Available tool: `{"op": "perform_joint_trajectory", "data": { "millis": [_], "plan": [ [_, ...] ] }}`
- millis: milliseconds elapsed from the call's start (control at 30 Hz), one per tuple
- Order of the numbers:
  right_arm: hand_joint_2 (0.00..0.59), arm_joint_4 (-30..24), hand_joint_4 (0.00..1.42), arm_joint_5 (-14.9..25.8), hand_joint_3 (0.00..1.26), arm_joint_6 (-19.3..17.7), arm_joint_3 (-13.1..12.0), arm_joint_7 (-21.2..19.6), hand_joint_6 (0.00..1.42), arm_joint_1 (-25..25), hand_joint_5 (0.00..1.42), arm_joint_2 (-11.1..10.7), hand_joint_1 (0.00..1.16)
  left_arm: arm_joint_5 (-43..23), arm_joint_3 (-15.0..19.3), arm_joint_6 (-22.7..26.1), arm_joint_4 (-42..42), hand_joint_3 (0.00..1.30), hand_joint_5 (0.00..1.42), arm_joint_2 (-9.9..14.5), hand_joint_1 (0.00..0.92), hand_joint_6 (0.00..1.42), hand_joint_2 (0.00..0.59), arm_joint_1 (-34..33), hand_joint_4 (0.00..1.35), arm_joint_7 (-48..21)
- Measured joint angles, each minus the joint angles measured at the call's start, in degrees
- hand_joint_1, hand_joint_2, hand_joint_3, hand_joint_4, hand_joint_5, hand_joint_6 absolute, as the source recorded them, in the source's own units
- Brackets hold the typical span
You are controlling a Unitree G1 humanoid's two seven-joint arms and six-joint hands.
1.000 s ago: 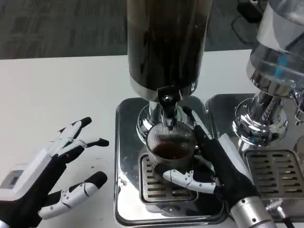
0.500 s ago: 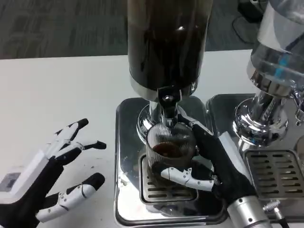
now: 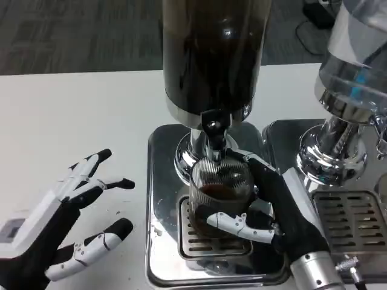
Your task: Grasp the cup under the faucet to collect the drink, then remove the cup.
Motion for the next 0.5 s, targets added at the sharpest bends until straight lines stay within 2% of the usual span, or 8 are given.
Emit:
{"op": "perform_joint_trajectory", "data": {
  "millis": [500],
  "plan": [
    [0.138, 0.16, 0.48, -1.98, 0.37, -0.72, -0.55, -3.01, 1.07, 0.43, 0.75, -0.14, 0.95, 0.00, -0.02, 0.04, 0.00, 0.33, 0.00, 0.00, 0.000, 0.00, 0.210, -0.09, 0.00, 0.00]
  ]
}}
